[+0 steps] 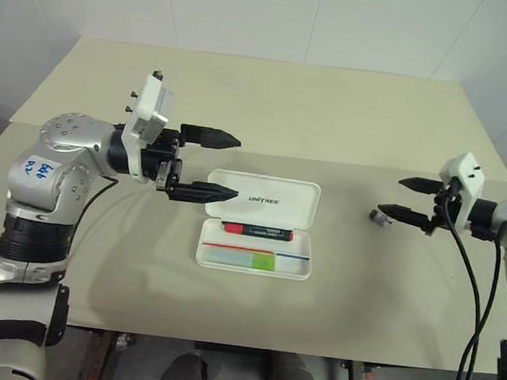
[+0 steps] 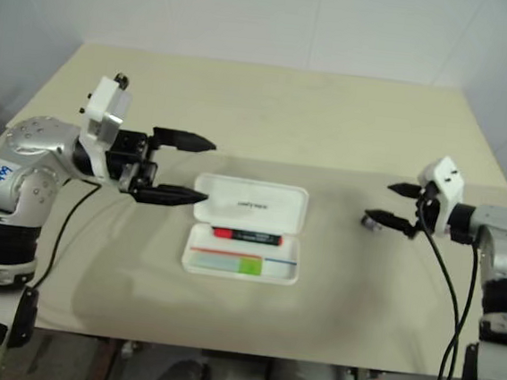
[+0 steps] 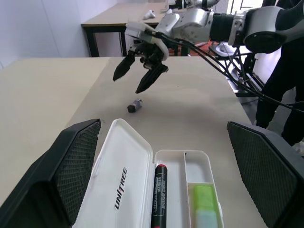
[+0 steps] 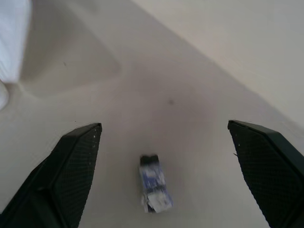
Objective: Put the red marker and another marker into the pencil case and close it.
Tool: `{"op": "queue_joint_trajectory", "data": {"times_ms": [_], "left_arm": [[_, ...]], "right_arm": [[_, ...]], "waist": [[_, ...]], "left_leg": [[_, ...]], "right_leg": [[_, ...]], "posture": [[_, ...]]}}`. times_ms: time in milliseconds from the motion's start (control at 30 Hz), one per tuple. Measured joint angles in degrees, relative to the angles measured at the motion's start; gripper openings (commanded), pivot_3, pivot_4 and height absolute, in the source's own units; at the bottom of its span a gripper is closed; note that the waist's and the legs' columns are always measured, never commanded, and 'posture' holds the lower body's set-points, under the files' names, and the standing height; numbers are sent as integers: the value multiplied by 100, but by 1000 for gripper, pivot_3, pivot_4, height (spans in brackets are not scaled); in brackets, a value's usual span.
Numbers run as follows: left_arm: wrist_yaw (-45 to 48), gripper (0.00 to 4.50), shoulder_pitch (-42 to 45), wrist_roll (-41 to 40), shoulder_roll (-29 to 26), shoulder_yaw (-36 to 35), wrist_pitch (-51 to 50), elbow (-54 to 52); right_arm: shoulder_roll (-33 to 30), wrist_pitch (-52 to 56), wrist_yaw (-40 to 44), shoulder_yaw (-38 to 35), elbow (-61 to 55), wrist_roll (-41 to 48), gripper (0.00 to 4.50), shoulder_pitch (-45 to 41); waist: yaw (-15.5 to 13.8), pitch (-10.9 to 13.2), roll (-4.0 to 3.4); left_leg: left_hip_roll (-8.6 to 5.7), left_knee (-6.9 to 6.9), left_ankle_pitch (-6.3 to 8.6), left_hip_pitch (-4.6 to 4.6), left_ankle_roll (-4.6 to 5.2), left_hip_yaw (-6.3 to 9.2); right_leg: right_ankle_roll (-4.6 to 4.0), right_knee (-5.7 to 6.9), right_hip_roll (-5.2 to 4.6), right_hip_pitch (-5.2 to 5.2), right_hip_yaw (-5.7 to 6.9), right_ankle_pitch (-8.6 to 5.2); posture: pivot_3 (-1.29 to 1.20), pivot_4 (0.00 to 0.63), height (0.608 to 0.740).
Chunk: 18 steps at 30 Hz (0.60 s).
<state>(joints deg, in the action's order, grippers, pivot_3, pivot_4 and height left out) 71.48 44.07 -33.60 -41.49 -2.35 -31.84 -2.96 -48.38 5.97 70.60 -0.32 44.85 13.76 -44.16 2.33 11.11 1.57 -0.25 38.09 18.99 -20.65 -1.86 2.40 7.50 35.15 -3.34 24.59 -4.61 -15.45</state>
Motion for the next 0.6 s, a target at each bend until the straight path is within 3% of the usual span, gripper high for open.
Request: {"op": "queue_joint_trajectory", "data": {"times_ms": [467, 600], "left_arm": [[-73, 4482, -353, -186, -489, -196, -276, -524], [-56, 4500, -353, -190, -627, -200, -278, -519]], "right_arm": [[578, -814, 198, 57, 1893, -788, 4500, -625], [585, -936, 146, 22, 2083, -914, 3530, -695]], "waist": [[77, 2, -4], [88, 2, -3]], "left_leg": [[-3, 6, -15, -3, -27, 2], [-3, 7, -15, 0, -28, 4]], "right_leg": [[1, 7, -4, 0, 0, 0], [1, 18, -2, 0, 1, 0]], "posture": [[0, 150, 740], [0, 150, 740]]}}
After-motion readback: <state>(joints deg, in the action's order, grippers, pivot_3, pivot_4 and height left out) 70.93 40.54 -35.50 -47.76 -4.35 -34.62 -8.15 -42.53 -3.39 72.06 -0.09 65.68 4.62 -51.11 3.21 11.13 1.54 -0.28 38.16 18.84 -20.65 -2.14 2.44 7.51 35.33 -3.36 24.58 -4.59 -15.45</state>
